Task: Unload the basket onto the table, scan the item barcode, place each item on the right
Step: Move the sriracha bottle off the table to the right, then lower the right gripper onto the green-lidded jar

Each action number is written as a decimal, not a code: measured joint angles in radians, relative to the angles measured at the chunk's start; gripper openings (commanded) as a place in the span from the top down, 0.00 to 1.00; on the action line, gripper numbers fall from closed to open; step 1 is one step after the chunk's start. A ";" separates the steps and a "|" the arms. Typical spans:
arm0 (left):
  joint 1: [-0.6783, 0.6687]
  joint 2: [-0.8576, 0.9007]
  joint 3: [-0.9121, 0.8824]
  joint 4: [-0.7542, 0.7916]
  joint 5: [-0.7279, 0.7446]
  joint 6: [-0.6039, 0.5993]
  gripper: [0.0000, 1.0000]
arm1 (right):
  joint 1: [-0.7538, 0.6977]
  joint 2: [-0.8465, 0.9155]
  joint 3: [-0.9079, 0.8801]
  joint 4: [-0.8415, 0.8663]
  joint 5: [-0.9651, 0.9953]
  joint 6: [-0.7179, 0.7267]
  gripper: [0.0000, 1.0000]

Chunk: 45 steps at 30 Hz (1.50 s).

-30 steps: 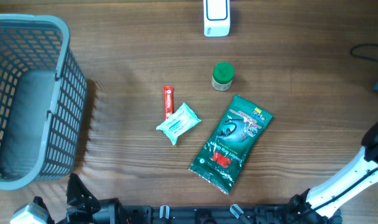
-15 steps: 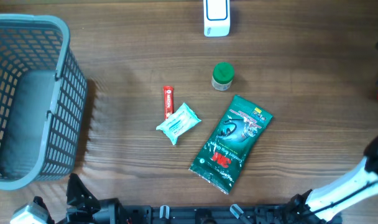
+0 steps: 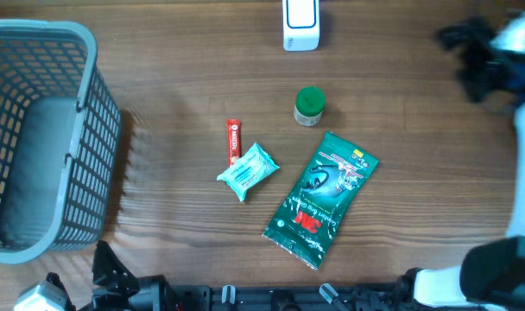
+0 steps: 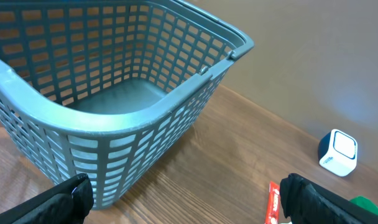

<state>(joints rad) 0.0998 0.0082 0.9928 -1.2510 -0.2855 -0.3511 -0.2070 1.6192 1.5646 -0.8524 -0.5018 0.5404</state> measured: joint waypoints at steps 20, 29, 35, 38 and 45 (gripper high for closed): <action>0.000 0.000 0.000 0.000 0.000 0.000 0.00 | 0.612 0.364 -0.021 0.259 0.540 -0.449 0.00; 0.000 0.000 0.000 0.000 0.000 0.000 0.00 | 0.612 0.471 -0.021 0.245 0.550 -0.501 0.18; 0.000 0.000 0.000 0.000 0.000 0.000 0.00 | 0.612 0.480 -0.021 0.224 0.548 -0.458 0.39; 0.000 0.000 0.000 0.000 0.000 0.000 0.00 | 0.612 0.480 -0.013 0.173 0.552 -0.396 0.43; 0.000 0.000 0.000 0.000 0.000 0.000 0.00 | 0.612 0.468 0.002 0.000 0.515 -0.185 0.42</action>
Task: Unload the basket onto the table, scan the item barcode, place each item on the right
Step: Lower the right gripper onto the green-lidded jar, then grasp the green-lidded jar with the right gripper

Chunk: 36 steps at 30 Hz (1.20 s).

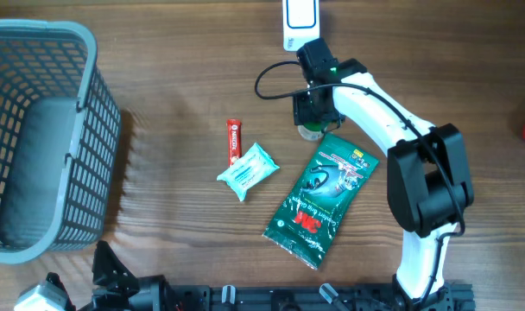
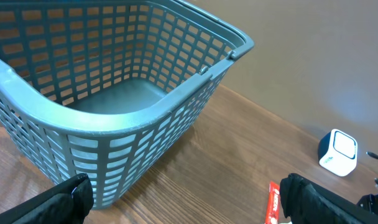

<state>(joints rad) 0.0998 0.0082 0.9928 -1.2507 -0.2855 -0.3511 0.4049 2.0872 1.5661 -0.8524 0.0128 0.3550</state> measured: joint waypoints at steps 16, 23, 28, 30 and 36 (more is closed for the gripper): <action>0.000 0.000 0.000 0.000 0.000 0.000 0.00 | 0.000 0.002 0.202 -0.315 -0.133 0.183 0.00; 0.000 0.000 0.000 0.000 0.000 0.000 0.00 | 0.000 0.002 0.232 -0.292 -0.200 0.310 0.00; 0.000 0.000 0.000 0.000 0.000 0.000 0.00 | 0.000 0.002 0.202 -0.304 -0.215 0.543 0.00; 0.000 0.000 0.000 0.000 0.000 0.000 0.00 | 0.000 0.002 0.178 -0.304 -0.215 0.592 0.00; 0.000 0.000 0.000 0.000 0.000 0.000 0.00 | 0.000 0.002 0.066 -0.234 -0.215 0.644 0.00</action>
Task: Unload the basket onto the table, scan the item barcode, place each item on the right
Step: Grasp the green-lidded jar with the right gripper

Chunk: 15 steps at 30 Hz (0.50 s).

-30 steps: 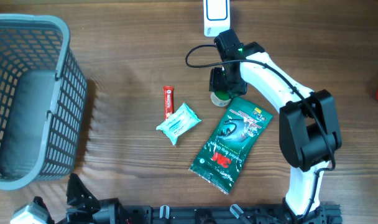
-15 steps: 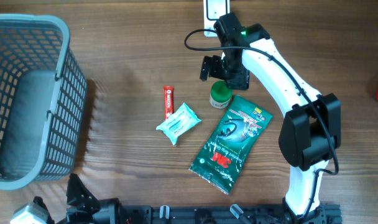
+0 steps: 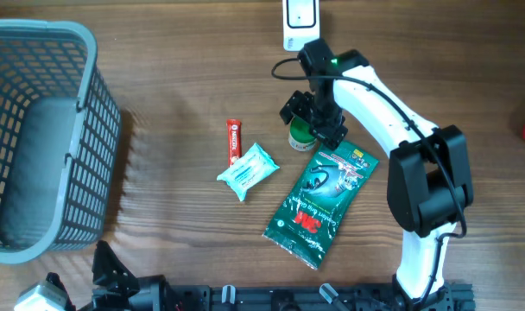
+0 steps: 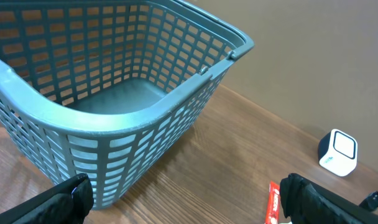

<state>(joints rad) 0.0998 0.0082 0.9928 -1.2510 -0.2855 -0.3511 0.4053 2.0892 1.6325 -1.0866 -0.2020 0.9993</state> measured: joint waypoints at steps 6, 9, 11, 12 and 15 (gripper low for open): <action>0.000 0.000 0.000 0.000 0.000 0.000 0.00 | 0.000 0.000 -0.023 0.027 0.008 0.003 0.00; 0.000 0.000 0.000 0.000 0.000 0.000 0.00 | 0.014 0.000 -0.023 0.034 0.062 0.003 0.00; 0.000 0.000 0.000 0.000 0.000 0.000 0.00 | 0.040 0.000 -0.023 0.058 0.115 0.002 0.00; 0.000 0.000 0.000 0.000 0.000 0.000 0.00 | 0.055 0.000 -0.023 0.070 0.134 0.002 0.00; 0.000 0.000 0.000 0.000 0.000 0.000 0.00 | 0.095 0.000 -0.023 0.079 0.163 0.002 0.01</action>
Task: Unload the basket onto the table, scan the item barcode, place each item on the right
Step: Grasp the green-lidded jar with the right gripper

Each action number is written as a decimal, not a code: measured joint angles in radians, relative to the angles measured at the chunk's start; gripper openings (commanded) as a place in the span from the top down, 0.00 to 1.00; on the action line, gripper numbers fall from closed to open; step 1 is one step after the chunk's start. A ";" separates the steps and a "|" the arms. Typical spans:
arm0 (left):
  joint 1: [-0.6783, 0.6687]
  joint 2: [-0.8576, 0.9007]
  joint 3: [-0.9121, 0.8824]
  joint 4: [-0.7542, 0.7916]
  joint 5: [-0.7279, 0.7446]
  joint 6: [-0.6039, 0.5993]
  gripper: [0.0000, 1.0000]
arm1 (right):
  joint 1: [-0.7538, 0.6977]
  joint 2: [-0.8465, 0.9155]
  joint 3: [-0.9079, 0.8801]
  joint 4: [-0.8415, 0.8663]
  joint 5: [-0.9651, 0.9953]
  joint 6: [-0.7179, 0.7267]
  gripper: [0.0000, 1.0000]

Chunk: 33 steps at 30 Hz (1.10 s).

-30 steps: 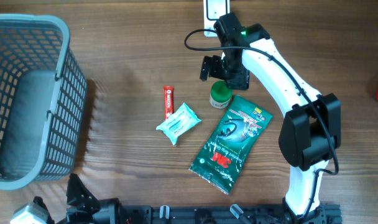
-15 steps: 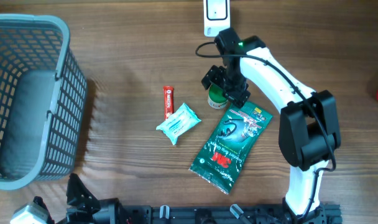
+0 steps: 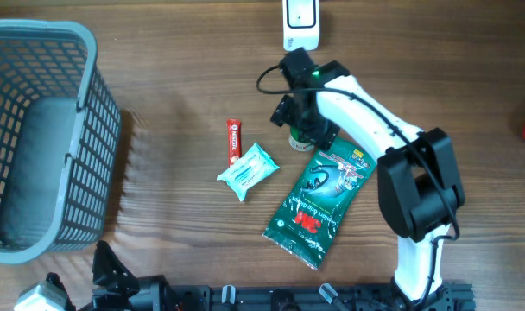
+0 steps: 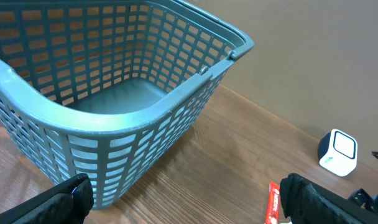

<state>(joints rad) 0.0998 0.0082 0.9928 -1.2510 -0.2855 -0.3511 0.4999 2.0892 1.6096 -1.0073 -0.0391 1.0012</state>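
Note:
A small bottle with a green cap shows tilted under my right gripper, which is shut on it just left of the top of the green 3M pack. The white scanner stands at the far edge, right behind the gripper, and appears again in the left wrist view as the scanner. My left gripper is open with nothing in it, low at the near left beside the basket.
A grey plastic basket fills the left side. A red stick sachet and a teal wipes pack lie left of the 3M pack. A red object sits at the right edge.
The right gripper has turned and shifted a little left with the bottle, which is now more hidden beneath it. The left arm has not moved.
At first the bottle stood upright alone and the right arm was away at the far right. Then the right gripper was down over the bottle. Later the bottle sat tilted, lower and to the left in the gripper, where it remains now.

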 measured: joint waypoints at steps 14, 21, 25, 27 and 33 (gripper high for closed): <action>0.000 0.000 0.000 0.000 0.000 0.000 0.00 | 0.019 0.015 0.000 0.037 0.044 0.017 0.04; 0.000 0.000 0.000 0.000 0.000 0.000 0.00 | 0.011 0.079 0.000 0.039 0.043 0.021 0.16; 0.000 0.000 0.000 0.000 0.000 0.000 0.00 | -0.019 0.079 0.000 0.041 0.043 0.020 0.14; 0.000 0.000 0.000 0.000 0.000 0.000 0.00 | -0.030 0.079 0.000 0.043 0.043 0.013 0.07; 0.000 0.000 0.000 0.000 0.000 0.000 0.00 | -0.037 0.079 0.003 0.003 0.028 -0.014 0.00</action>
<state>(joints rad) 0.0998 0.0082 0.9928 -1.2510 -0.2855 -0.3511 0.4625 2.1685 1.6127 -1.0039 -0.0109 0.9874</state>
